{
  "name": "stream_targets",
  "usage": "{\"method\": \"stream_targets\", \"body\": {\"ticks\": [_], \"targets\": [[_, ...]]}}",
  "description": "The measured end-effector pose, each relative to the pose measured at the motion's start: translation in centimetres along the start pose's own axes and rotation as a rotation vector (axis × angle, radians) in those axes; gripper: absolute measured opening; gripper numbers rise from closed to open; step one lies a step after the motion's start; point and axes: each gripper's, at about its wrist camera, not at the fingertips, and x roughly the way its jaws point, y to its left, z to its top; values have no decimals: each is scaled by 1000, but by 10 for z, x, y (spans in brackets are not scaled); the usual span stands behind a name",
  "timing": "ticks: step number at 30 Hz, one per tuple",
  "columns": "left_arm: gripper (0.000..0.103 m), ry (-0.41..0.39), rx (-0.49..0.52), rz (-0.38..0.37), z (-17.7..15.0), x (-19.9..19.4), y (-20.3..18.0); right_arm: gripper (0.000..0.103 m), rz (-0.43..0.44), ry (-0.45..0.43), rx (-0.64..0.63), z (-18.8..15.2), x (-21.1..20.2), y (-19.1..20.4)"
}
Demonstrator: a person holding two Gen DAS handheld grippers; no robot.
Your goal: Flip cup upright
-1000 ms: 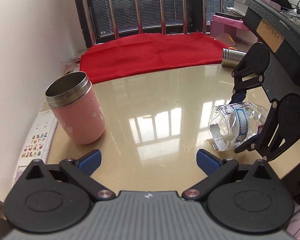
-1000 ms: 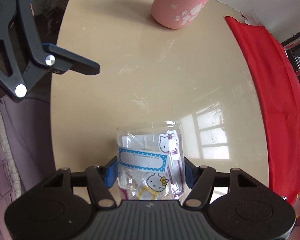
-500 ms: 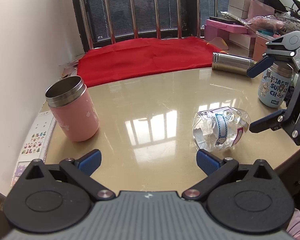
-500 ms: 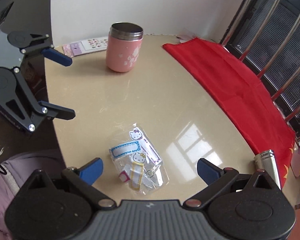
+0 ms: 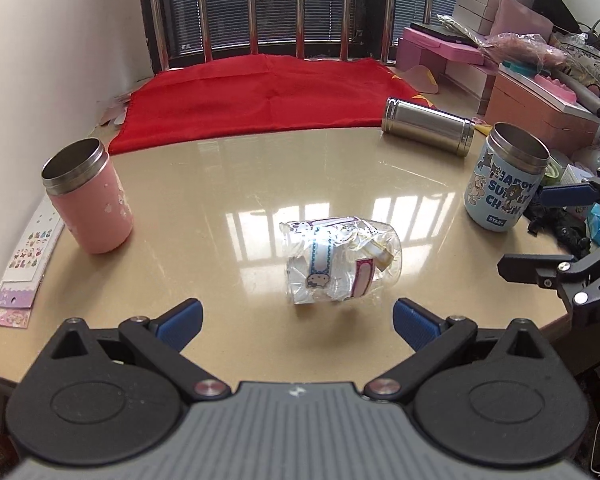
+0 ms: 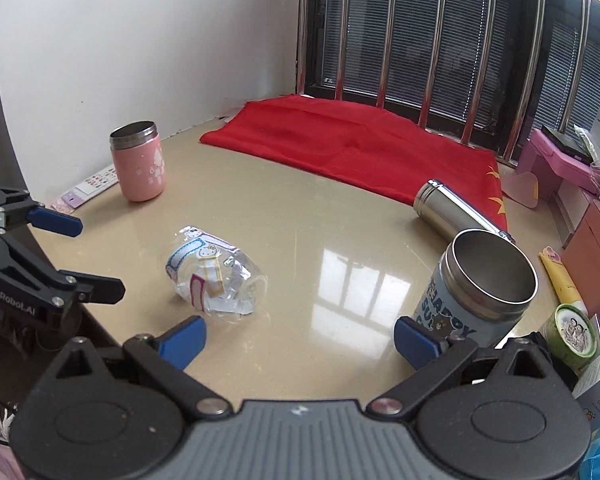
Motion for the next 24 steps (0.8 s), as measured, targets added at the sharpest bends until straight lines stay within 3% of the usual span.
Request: {"method": "stream_targets", "body": {"ticks": [6,10,14,18,21,24], "targets": [[103,14,-86,44,16,3,-37,101,-1,-16,-14,-22,-12,-29],[103,-1,-4,105,18,7,-55,101,24,-39,-9,-28,-19,-43],[103,-6,229,165,18,14,-63,101,49,-55,7,-34,-19,-50],[103,19,624,172,14,35,-74,101,50,-43,17,-35,-10,-50],[103,35,852,136,12,53,-80,101,36,-27,25,-36,-4,-47],[103,99,989,7,13,73,-78,101,14,-2,38,-37,1,-46]]}}
